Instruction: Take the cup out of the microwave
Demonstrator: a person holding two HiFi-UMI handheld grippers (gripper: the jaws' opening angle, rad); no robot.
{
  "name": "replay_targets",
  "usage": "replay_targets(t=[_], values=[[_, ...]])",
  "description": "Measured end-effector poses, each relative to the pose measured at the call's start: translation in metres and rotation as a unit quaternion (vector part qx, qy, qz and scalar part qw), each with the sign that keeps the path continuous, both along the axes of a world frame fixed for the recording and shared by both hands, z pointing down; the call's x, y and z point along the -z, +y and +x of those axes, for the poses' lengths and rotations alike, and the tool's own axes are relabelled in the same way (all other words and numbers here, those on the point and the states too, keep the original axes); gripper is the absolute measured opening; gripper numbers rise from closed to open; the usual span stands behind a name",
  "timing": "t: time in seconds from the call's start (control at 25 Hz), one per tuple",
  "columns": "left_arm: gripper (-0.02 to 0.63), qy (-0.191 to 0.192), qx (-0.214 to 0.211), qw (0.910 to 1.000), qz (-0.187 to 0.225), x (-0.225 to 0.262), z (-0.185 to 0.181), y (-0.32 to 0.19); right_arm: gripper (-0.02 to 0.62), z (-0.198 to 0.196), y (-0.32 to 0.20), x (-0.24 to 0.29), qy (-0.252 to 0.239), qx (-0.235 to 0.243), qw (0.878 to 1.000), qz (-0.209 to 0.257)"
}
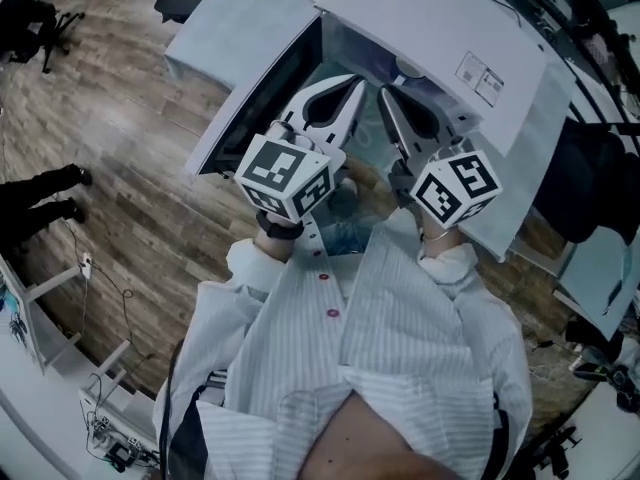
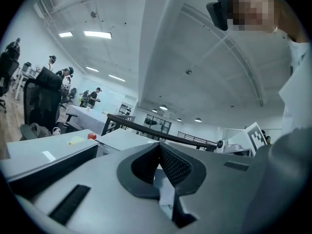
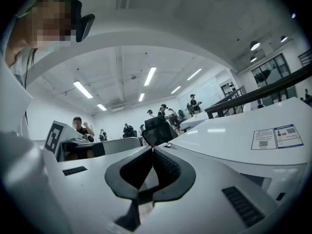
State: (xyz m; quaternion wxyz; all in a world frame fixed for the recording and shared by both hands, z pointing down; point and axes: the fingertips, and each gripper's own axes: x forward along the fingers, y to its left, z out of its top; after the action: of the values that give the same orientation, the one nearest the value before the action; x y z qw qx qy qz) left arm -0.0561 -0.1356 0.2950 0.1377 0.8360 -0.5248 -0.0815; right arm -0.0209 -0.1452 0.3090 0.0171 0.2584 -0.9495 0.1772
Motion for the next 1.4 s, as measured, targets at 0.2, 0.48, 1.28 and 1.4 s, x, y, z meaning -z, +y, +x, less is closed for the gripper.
replay_targets(t=[0.2, 0.48, 1.28, 1.4], values=[[0.008, -0.001, -0.053, 0.9986, 0.000, 0.004, 0.004, -0.014, 0.035, 0.008, -0.012, 0.005, -0.004, -0.058, 0.998, 0.001], [0.008, 0.000, -0.100, 0.9950, -0.002, 0.001, 0.010, -0.022, 0.035, 0.020, -0.019, 0.006, -0.002, -0.111, 0.994, 0.006], [0.008, -0.006, -0.163, 0.9861, -0.030, -0.034, 0.018, -0.027, 0.035, 0.036, -0.026, -0.027, 0.003, -0.182, 0.983, -0.014], [0.008, -0.007, -0.169, 0.9847, -0.041, -0.045, 0.020, -0.029, 0.035, 0.040, -0.028, -0.039, 0.007, -0.189, 0.982, -0.024]])
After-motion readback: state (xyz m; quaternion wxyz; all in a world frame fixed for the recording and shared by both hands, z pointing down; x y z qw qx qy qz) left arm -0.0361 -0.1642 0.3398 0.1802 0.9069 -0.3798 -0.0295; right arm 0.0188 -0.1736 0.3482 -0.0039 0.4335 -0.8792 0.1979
